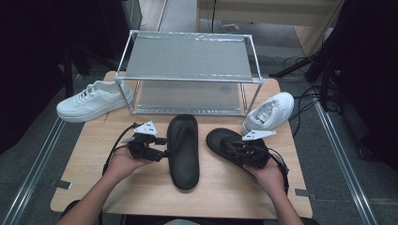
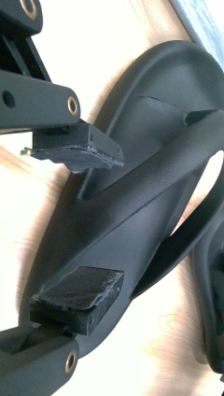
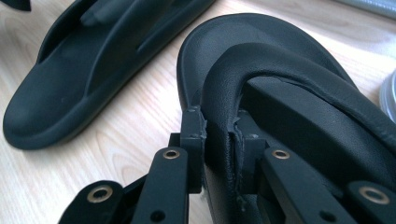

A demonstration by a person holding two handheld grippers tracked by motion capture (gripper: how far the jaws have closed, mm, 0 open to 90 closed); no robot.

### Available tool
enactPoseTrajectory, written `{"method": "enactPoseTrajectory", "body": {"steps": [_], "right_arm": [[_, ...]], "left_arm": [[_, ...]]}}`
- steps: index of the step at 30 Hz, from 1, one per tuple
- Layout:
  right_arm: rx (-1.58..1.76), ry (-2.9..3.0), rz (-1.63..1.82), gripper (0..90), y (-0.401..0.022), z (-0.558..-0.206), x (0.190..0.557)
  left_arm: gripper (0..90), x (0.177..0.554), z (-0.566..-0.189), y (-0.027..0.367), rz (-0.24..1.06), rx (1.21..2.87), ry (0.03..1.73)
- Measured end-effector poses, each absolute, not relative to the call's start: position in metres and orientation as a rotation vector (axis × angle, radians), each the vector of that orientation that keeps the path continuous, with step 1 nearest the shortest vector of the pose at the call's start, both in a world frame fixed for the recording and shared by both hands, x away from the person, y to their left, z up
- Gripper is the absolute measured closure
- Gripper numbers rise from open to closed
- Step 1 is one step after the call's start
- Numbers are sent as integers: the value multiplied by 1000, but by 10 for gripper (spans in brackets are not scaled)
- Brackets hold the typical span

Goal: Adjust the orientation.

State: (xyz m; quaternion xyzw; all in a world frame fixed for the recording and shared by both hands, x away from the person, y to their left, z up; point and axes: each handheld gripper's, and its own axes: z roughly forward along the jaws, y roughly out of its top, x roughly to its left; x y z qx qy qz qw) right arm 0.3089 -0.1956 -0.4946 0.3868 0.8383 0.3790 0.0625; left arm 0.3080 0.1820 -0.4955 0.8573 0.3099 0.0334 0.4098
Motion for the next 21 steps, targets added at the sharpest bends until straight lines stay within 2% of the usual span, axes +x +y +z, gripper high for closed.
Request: {"method": "enactPoseTrajectory", "body": {"steps": [21], "right_arm": [[1253, 2500, 1149, 788, -158, -491, 347]], "left_arm": [[385, 282, -501, 196, 112, 2143, 831]]}}
